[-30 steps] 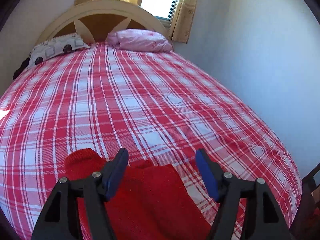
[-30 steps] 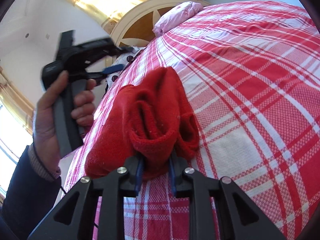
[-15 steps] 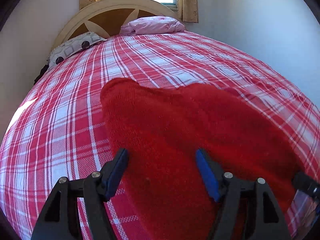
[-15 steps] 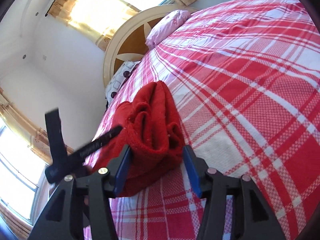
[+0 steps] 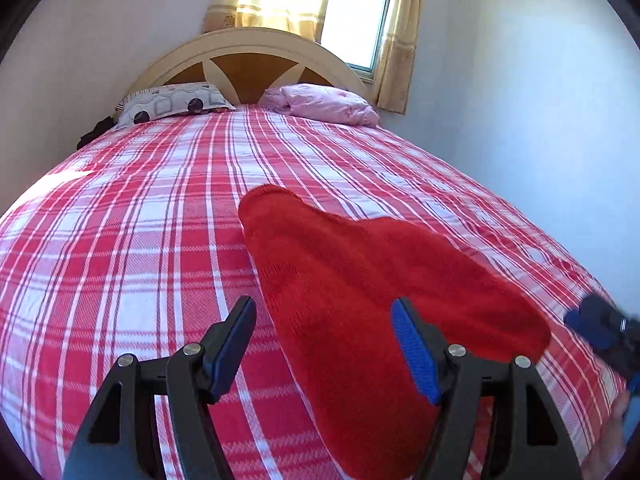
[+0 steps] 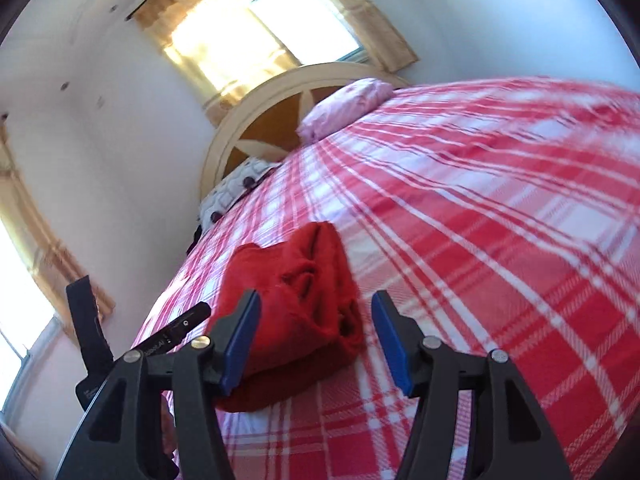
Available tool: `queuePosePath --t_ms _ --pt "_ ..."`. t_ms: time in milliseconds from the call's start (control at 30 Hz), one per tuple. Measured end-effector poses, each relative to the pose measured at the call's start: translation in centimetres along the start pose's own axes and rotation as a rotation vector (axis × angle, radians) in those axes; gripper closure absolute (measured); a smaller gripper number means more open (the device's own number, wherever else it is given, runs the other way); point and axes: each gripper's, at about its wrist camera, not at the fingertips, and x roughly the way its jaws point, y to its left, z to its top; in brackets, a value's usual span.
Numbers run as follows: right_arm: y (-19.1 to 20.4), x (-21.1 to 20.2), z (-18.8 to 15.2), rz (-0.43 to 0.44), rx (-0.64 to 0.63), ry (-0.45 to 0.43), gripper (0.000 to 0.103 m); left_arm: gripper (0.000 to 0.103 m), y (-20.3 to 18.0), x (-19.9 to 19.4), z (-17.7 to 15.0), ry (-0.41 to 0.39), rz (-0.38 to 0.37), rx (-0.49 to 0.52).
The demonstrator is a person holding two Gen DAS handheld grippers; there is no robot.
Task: Fold small clothes
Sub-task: 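Press the folded red sweater flat with both open tools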
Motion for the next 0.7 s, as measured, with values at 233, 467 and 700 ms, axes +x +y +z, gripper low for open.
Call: queuePosePath --t_ms 233,467,700 --pt "5.0 4.9 0.2 0.041 -0.244 0.206 0.047 0.032 -0.7 0.9 -1.9 0.081 -0.037 0.041" --pt "1.4 8.3 -1.2 -0.061 -0.189 0.331 0.068 0.012 0.3 2.5 -2.7 0.167 -0.062 -0.024" --pt "3.7 6.0 1.2 -0.025 -0.239 0.307 0.062 0.011 1.9 1.4 -3.2 0.142 -0.043 -0.116"
